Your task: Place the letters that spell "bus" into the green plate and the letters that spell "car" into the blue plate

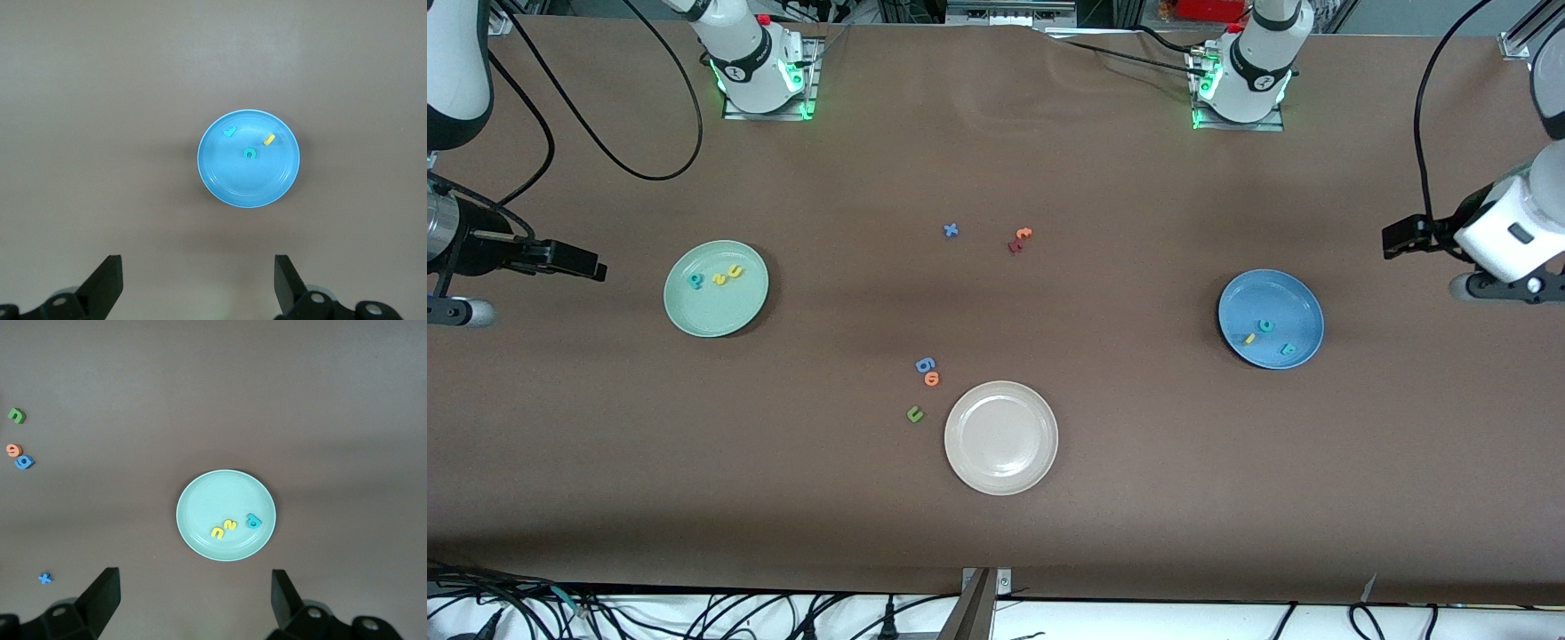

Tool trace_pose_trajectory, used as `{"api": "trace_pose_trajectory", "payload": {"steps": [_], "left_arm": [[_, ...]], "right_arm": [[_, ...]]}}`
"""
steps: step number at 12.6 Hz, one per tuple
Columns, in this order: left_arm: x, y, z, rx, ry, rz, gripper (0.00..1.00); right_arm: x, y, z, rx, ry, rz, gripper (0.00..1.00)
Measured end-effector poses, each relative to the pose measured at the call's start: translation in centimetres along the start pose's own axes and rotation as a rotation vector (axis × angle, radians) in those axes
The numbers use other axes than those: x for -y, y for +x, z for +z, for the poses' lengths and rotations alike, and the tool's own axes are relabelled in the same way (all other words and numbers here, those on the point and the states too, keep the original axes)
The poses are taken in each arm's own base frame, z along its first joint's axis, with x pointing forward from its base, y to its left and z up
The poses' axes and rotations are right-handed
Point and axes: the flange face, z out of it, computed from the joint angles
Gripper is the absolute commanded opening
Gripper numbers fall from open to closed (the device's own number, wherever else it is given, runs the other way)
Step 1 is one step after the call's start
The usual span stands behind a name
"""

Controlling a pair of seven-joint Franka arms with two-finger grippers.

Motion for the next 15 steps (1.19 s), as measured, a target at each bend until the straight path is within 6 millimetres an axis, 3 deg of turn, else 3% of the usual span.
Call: {"api": "trace_pose_trajectory", "payload": {"steps": [4,10,15], "left_arm": [[-2.0,-0.4,-0.9,-0.019,0.006,-0.046,1.0],[-0.2,-0.7,-1.5,-0.034,-0.144,-0.104,1.0],[0.1,-0.7,-1.2,-0.029,-0.147,-0.11,1.0]], "right_arm": [[0.0,0.0,0.0,0.0,0.0,0.0,1.0],[0.0,0.0,0.0,0.0,-0.001,-0.001,1.0],[-0.1,0.0,0.0,0.0,-0.049,-0.012,1.0]]}}
